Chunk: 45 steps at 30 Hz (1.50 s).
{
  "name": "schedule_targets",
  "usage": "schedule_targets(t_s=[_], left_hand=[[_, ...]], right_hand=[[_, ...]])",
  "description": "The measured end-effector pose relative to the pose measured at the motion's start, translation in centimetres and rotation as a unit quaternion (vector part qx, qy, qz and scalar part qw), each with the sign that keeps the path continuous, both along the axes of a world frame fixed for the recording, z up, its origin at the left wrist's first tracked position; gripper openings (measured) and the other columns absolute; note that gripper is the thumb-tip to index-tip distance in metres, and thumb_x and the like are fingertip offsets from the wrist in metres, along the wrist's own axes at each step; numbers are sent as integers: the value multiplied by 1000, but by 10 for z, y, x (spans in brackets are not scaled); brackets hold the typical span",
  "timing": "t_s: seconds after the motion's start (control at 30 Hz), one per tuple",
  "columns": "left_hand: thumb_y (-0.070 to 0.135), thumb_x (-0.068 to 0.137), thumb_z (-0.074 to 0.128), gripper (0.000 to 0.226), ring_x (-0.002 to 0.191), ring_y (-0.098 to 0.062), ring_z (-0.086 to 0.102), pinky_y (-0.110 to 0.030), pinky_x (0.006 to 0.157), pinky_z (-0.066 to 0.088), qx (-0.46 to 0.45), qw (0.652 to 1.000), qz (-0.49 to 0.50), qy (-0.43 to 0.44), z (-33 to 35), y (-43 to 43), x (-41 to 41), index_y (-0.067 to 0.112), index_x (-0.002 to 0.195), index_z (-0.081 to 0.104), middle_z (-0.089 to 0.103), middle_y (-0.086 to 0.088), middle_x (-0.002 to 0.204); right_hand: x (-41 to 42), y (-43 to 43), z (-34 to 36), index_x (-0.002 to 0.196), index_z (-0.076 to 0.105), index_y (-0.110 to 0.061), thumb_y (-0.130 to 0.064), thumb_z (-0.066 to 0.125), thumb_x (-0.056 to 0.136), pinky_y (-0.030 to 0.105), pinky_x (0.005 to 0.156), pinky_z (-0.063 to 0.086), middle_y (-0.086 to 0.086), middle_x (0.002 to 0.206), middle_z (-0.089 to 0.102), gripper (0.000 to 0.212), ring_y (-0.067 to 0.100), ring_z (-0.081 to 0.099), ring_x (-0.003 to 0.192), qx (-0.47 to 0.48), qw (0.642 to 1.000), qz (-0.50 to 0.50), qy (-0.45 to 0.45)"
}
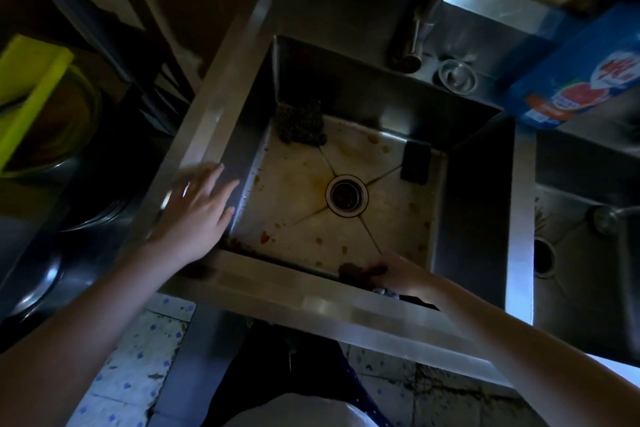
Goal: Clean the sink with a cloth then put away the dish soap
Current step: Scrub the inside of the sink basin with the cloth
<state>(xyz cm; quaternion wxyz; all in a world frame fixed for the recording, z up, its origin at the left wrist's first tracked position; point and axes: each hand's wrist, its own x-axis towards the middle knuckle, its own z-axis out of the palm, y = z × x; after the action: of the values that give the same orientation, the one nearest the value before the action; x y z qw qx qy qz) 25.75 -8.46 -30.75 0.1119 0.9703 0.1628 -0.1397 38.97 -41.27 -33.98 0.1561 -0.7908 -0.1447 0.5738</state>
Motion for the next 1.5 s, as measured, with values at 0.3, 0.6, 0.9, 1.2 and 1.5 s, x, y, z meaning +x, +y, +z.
schedule_targets(t_s=[0.3,0.6,0.9,1.2,1.5], left_hand=[[21,92,53,48,134,-36,30,-51,108,25,-50,998,26,-36,5,6,-9,11,138,43,24,-13,152],[17,79,70,47,111,-43,53,-53,85,47,39,995,-31,-86,13,25,-16,5,123,57,49,-22,132],[23,82,66,47,117,-38,50,-52,88,45,55,993,-55,-88,6,26,-13,8,125,54,49,-19,133],[24,84,61,46,121,-30,48,-49,89,42,65,991,-65,-99,-3,30,-10,10,126,51,52,-12,131],[15,87,58,50,134,-27,37,-52,99,37,39,994,-57,-90,-4,35,-13,10,135,46,45,-9,143]], right_hand=[[-20,71,0,109,66,-26,-7,56,89,25,47,42,10,73,64,29,13,53,53,71,997,-34,11],[-47,164,11,123,62,-8,4,50,89,19,60,44,15,92,65,38,16,57,72,146,987,-57,40],[-51,161,10,116,67,-10,-10,63,89,4,60,43,-4,85,65,28,1,57,69,169,979,-108,35],[-32,91,11,119,66,-12,-8,60,91,5,51,41,3,86,63,29,-2,55,57,88,993,-72,-7],[-9,2,18,116,68,-22,-15,59,92,22,80,52,3,111,70,26,17,66,96,-37,998,-35,-44]])
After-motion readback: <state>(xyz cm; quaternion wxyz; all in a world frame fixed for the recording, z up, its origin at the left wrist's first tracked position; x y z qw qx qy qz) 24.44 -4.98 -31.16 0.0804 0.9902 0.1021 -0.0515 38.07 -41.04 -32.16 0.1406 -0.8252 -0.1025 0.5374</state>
